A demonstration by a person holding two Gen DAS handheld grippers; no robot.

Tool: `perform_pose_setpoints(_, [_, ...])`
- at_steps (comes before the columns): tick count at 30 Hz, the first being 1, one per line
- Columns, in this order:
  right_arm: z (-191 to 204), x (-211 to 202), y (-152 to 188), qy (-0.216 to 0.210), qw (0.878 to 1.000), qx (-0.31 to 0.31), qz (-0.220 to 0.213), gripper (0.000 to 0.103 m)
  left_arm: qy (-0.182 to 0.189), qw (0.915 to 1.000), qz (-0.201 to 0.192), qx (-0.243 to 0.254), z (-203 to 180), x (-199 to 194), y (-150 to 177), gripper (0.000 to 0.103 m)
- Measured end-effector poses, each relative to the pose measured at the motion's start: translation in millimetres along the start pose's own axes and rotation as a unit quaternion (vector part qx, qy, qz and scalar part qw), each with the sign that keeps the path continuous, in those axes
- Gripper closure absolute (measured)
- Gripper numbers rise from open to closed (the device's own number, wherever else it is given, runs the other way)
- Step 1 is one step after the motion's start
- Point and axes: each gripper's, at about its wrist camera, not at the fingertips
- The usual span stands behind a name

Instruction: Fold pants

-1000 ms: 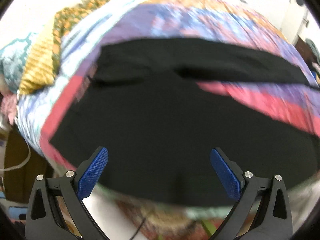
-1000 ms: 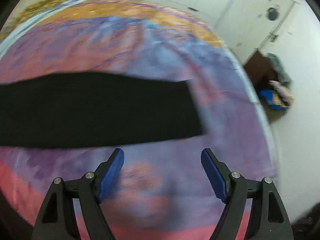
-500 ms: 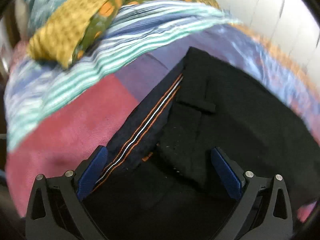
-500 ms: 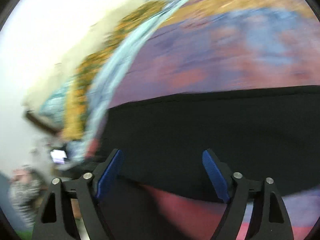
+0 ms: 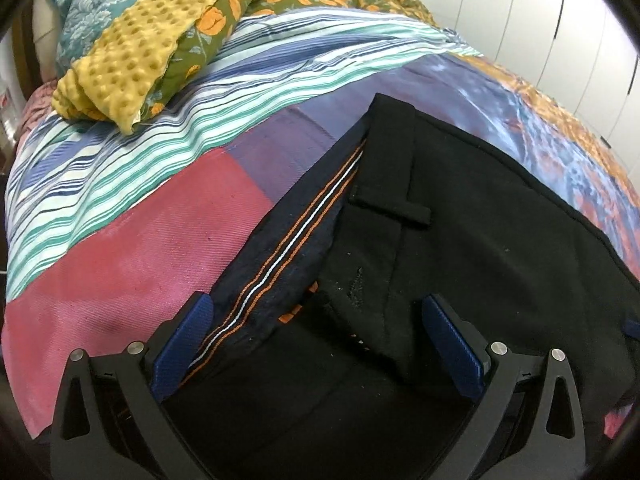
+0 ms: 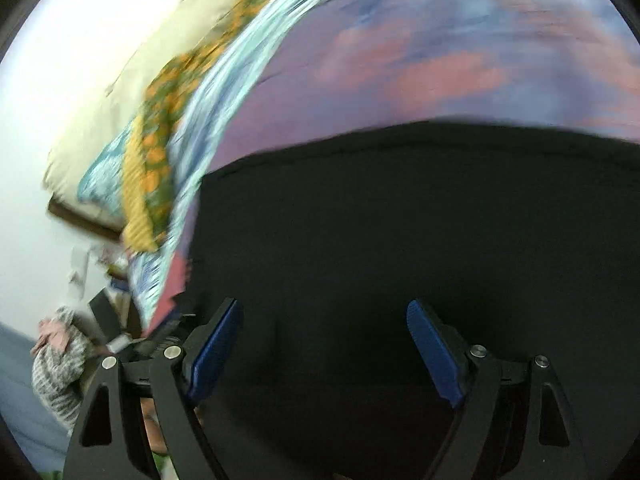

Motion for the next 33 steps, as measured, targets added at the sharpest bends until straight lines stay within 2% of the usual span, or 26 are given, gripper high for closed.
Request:
perform_pose_setpoints(3, [-66.5, -79.8, -3.2, 0.06, 0.996, 0.031, -0.049, 0.019, 0.0, 1.0, -0.002, 0.001, -0.2, 0.2, 0.5, 0.0])
perform_pose_setpoints(6, [-125.8, -168.1, 0.5, 0.151, 0.983, 0.048, -0.095, 0.019, -0.003, 1.0, -0.003, 0.003, -1.2, 0.3, 1.0, 0.0])
perform_pose_setpoints(8, [-165.6, -223.3, 9.6, 0.232, 0.963, 0.08, -0.111, 0.019, -0.003, 1.0, -0.003, 0.004, -1.6, 1.1, 0.8, 0.0])
perform_pose_setpoints(10, [-195.9, -272.4, 24.7, 0.294, 0.939, 0.123, -0.128, 0.019, -0.004, 1.0, -0.003, 0.005, -1.9, 2.1, 0.2, 0.0])
perform_pose_setpoints(11, [-206.7, -302.1, 37.6, 0.336, 0.919, 0.148, -0.144, 0.019, -0.004, 1.0, -0.003, 0.006, -2.1, 2.4, 0.2, 0.0])
perform_pose_setpoints(13, [-210.6, -335.1, 57.1, 0.36, 0.902, 0.168, -0.169, 0.019, -0.004, 1.0, -0.004, 0.006, -2.3, 2.5, 0.3, 0.0])
perform_pose_setpoints(15, [-200.4, -359.3, 81.4, 0.359, 0.896, 0.17, -0.197, 0.019, -0.004, 1.0, -0.004, 0.005, -2.3, 2.6, 0.2, 0.0])
perform_pose_setpoints(17, [-177.5, -366.9, 111.1, 0.342, 0.9, 0.156, -0.22, 0.018, -0.003, 1.0, -0.003, 0.005, -2.0, 2.9, 0.1, 0.0])
perform_pose_setpoints(19, [-151.7, -358.0, 139.9, 0.316, 0.909, 0.145, -0.229, 0.018, -0.003, 1.0, -0.003, 0.005, -2.2, 3.3, -0.2, 0.0])
perform_pose_setpoints(22, [-104.5, -323.4, 182.2, 0.265, 0.928, 0.127, -0.229, 0.016, -0.004, 1.0, -0.003, 0.005, -2.2, 2.9, 0.2, 0.0])
perform_pose_setpoints(24, [-71.7, -296.0, 203.8, 0.234, 0.943, 0.101, -0.212, 0.015, -0.004, 1.0, -0.003, 0.005, -2.2, 3.1, 0.0, 0.0])
perform_pose_setpoints(28, [-9.0, -237.1, 222.2, 0.193, 0.966, 0.035, -0.166, 0.015, -0.004, 1.0, -0.003, 0.005, -2.2, 2.8, 0.2, 0.0])
perform_pose_setpoints(33, [61.9, -165.4, 225.1, 0.116, 0.983, -0.024, -0.137, 0.014, -0.004, 1.0, -0.003, 0.005, -2.3, 3.0, 0.2, 0.0])
Point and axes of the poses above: each gripper's, at about its wrist camera, not at the fingertips, and x roughly the way its jaws point, z to its left, y to its underside, and after that the axes turned 12 degrees about -y, right-handed
